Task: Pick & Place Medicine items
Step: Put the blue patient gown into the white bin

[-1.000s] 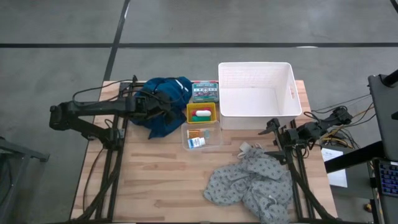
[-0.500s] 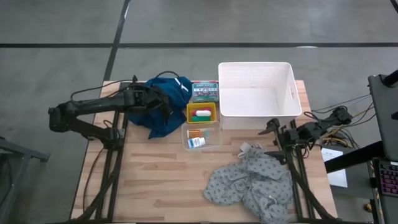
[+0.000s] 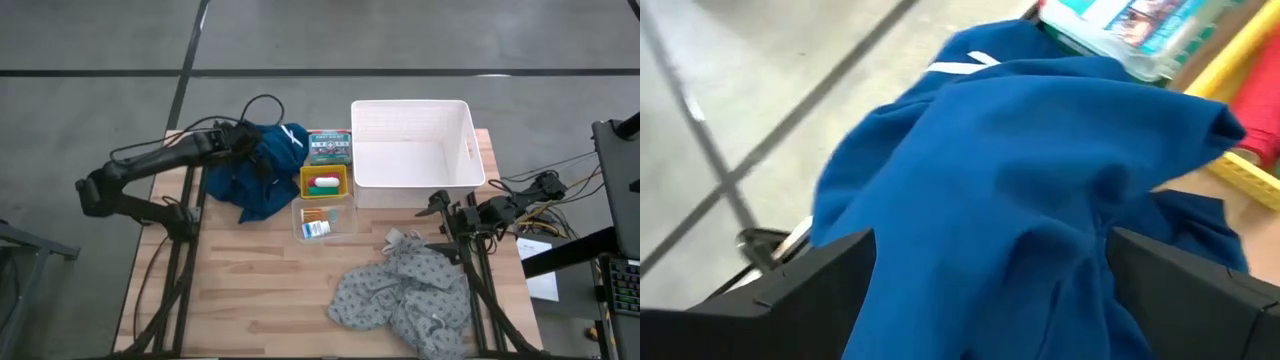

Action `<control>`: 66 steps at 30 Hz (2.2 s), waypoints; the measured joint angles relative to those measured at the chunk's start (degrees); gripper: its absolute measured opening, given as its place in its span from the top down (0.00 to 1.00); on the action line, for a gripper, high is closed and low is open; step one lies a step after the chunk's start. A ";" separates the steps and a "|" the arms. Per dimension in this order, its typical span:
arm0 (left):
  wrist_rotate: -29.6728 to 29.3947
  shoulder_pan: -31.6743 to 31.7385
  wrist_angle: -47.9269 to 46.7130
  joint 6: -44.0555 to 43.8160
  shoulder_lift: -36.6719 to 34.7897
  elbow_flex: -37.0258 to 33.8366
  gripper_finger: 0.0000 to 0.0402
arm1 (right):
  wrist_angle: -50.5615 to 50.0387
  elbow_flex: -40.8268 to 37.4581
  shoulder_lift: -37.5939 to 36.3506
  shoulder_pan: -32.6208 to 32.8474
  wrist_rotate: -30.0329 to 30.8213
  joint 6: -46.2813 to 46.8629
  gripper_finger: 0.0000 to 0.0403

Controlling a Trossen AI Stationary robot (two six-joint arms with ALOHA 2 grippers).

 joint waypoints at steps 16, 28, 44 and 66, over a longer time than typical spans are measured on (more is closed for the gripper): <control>12.54 9.42 4.76 4.91 1.75 -3.84 0.00 | 0.00 0.00 0.00 0.01 0.00 0.00 0.06; 17.93 9.50 15.22 2.97 3.21 -15.55 0.00 | 0.00 0.00 0.00 -0.01 0.00 0.00 0.06; 19.83 9.48 28.33 -5.62 3.21 -26.85 0.01 | 0.00 0.00 0.00 0.01 0.00 0.00 0.06; 18.82 9.45 42.61 -11.51 3.13 -35.56 0.01 | 0.00 0.00 0.00 0.00 0.00 0.00 0.06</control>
